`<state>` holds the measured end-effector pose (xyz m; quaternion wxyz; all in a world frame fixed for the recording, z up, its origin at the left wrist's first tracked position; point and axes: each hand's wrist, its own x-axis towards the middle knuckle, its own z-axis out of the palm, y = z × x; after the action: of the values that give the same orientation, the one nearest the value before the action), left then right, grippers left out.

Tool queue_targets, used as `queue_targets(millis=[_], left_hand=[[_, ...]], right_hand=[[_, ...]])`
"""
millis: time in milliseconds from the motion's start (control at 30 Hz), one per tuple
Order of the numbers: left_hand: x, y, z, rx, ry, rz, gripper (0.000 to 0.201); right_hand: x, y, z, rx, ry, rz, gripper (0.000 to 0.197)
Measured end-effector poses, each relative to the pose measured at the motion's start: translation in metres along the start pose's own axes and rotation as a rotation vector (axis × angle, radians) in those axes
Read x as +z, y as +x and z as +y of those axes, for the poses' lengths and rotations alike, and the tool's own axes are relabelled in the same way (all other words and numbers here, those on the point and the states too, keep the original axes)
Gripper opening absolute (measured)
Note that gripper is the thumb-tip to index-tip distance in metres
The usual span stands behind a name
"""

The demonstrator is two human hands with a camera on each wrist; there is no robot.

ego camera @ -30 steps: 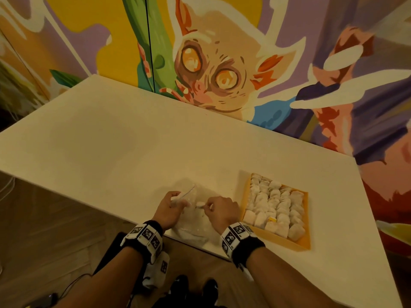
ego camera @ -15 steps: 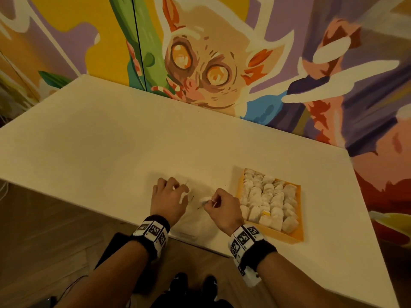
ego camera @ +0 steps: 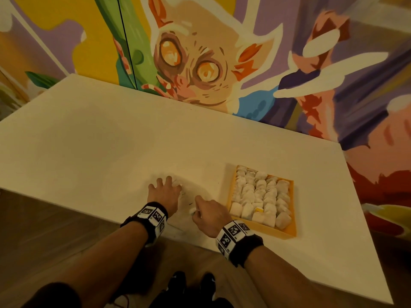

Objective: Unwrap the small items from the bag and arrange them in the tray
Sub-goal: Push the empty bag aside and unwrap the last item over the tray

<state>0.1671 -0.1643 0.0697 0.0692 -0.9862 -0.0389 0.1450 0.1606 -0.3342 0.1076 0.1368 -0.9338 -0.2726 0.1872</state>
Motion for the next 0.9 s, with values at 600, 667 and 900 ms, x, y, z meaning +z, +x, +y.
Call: queue_targets(millis=[600, 667, 900], left_hand=[[0.004, 0.015, -0.007, 0.053, -0.405, 0.192, 0.025], [0.004, 0.016, -0.009, 0.069, -0.424, 0.191, 0.023], [0.003, 0.024, -0.008, 0.054, -0.106, 0.093, 0.028]], right_hand=[[-0.005, 0.002, 0.004, 0.166, 0.333, 0.078, 0.017], [-0.007, 0.002, 0.004, 0.207, 0.400, 0.113, 0.017], [-0.010, -0.001, 0.002, 0.175, 0.301, 0.056, 0.014]])
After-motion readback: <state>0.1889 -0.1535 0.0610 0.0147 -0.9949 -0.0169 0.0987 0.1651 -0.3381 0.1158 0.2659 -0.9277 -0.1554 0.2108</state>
